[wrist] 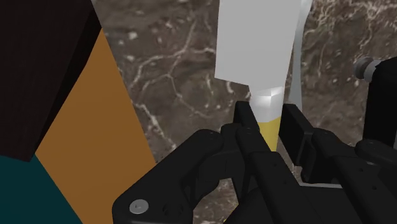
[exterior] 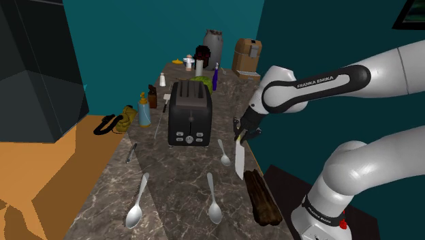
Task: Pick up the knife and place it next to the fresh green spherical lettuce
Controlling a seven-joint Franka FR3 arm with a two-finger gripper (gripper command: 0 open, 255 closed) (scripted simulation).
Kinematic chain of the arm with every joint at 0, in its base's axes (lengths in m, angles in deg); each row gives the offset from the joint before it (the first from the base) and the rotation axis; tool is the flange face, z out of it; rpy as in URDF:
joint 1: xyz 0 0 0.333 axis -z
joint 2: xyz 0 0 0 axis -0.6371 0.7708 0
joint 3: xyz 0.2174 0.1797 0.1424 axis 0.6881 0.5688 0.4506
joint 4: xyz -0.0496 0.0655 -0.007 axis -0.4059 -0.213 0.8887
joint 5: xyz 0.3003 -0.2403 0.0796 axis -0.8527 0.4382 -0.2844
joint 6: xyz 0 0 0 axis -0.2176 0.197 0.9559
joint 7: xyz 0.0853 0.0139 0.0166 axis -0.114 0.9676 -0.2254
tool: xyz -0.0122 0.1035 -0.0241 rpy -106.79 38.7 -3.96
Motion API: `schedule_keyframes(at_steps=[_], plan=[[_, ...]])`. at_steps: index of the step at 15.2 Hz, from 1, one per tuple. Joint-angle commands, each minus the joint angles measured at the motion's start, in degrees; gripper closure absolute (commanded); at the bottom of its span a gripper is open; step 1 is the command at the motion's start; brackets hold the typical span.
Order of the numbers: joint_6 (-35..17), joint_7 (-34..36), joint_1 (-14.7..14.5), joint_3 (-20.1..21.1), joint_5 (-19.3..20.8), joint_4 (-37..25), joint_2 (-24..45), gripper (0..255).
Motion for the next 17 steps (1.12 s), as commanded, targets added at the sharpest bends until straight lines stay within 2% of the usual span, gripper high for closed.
schedule_keyframes(at_steps=[1,17], plan=[[2.04,0.51,0.25,-0.08,0.51,-1.00,-1.03,255],[16.25,3.22,1.78,-1.47,3.76,-10.64,-5.77,255]])
